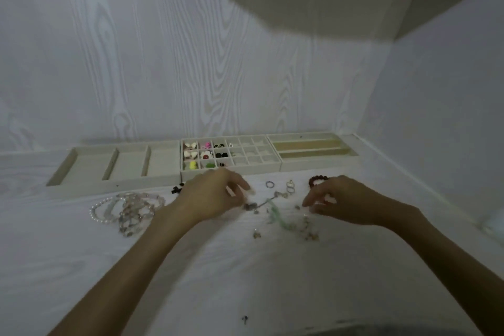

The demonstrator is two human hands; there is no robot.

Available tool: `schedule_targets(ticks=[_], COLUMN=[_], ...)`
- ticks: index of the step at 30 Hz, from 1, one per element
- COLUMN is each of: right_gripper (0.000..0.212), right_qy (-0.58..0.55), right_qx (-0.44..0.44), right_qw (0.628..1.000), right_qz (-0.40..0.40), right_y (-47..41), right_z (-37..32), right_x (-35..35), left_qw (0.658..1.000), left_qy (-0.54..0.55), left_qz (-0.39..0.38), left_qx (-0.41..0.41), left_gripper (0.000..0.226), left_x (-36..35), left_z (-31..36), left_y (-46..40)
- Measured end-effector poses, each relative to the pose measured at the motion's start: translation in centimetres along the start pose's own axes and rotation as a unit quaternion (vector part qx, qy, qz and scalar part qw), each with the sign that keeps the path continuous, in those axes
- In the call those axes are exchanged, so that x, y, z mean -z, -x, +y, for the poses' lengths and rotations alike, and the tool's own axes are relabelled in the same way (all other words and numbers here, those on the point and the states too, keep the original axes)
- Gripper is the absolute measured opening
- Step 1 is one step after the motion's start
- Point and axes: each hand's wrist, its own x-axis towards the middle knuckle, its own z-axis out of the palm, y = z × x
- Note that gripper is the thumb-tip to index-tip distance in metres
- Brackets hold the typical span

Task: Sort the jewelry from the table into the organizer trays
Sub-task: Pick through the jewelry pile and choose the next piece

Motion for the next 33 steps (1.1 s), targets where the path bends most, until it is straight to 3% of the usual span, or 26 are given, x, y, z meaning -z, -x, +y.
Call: schedule_targets(ticks=[4, 9, 14, 19, 23, 28, 33], right_gripper=[0.027, 0.031, 0.029, 0.035, 0.031, 0.026, 0.025], right_qy=[-0.008, -0.071, -0.124, -0.124, -0.108, -0.105, -0.153], right_qx=[-0.045, -0.065, -0.066, -0.049, -0.039, -0.098, -0.15], right_qw=[0.997, 0.989, 0.978, 0.982, 0.976, 0.968, 0.961], right_qz=[0.056, 0.11, 0.152, 0.135, 0.183, 0.207, 0.172], right_y=[1.6, 1.8, 1.8, 3.5, 4.4, 2.8, 1.2], right_z=[1.0, 0.5, -0.2, 0.0, -0.1, -0.6, -0.7], right_x=[-2.5, -4.6, -5.5, -6.3, -7.1, -5.9, -5.4], left_qw=[0.998, 0.999, 0.999, 0.993, 0.989, 0.99, 0.991], left_qy=[0.006, -0.026, 0.032, 0.104, 0.133, 0.122, 0.122], left_qz=[-0.057, -0.027, -0.019, -0.007, -0.008, -0.016, -0.014], left_qx=[-0.018, -0.012, -0.024, -0.045, -0.058, -0.073, -0.056], left_gripper=[0.031, 0.024, 0.013, 0.027, 0.03, 0.03, 0.028], left_x=[-3.2, -5.2, -5.8, -6.1, -6.9, -7.5, -7.1], left_z=[0.7, 0.9, 0.8, 1.2, 1.9, 3.2, 3.5], left_y=[0.9, 2.1, 2.0, 1.6, 0.9, 0.0, 0.1])
